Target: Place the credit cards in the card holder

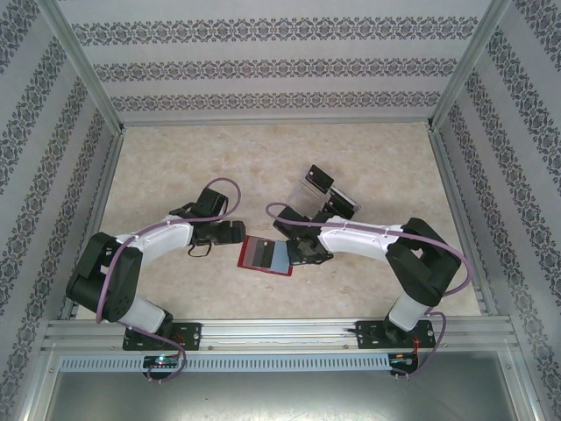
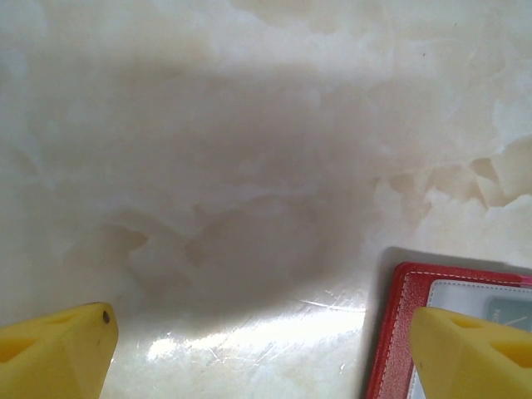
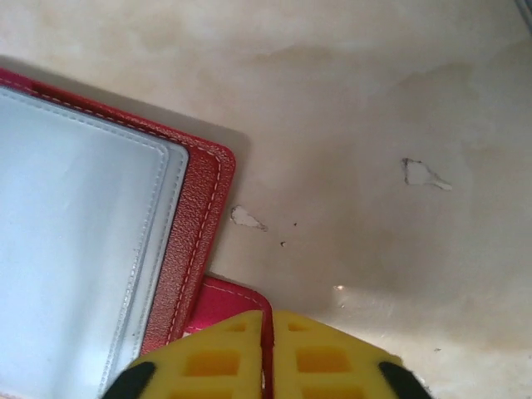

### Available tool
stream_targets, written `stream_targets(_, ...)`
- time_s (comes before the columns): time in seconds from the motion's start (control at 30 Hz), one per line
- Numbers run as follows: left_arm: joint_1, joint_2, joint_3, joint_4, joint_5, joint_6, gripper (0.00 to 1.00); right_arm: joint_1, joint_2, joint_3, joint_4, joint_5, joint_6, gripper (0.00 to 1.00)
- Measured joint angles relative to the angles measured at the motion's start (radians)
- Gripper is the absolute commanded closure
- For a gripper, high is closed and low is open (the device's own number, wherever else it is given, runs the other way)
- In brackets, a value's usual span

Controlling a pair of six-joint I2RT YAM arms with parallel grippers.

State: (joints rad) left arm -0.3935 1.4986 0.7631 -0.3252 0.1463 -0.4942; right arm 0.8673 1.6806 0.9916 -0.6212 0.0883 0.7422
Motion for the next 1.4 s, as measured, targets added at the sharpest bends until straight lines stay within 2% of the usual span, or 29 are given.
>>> stream_targets(0.1,0.0,0.0,0.001,-0.013,0.0,0.0,0.09,-0.008,0.0,0.0,-0.006,0.013,-0.076,1.0)
stream_targets(0.4,-0.028,0.0,0.03,-0.035,0.004,0.001,0.08,-0.072,0.0,0.035,-0.05,0.072,-0.328,0.99)
stream_targets(0.43,-0.032,0.0,0.033,-0.035,0.004,0.002,0.08,-0.08,0.0,0.041,-0.052,0.078,-0.343,0.97)
stream_targets(0.53,-0.051,0.002,0.044,-0.035,0.005,0.007,0.08,-0.098,0.001,0.058,-0.055,0.087,-0.375,0.72)
stream_targets(0.6,-0.062,0.01,0.053,-0.036,0.008,0.015,0.08,-0.102,0.002,0.067,-0.06,0.088,-0.39,0.62)
stream_targets(0.7,-0.08,0.02,0.06,-0.042,0.008,0.024,0.08,-0.102,-0.006,0.071,-0.067,0.079,-0.378,0.54)
stream_targets(0.87,-0.122,0.023,0.062,-0.074,-0.005,0.04,0.08,-0.102,-0.129,0.07,-0.084,0.028,-0.301,0.53)
stream_targets(1.03,-0.156,0.023,0.062,-0.096,-0.035,0.044,0.08,-0.102,-0.277,0.029,-0.015,-0.072,-0.19,0.53)
stream_targets(1.23,-0.169,0.052,0.062,-0.099,-0.069,0.042,0.08,-0.101,-0.267,-0.054,0.076,-0.182,-0.114,0.5)
stream_targets(1.4,-0.171,0.079,0.063,-0.101,-0.086,0.042,0.08,-0.09,-0.235,-0.083,0.123,-0.227,-0.1,0.5)
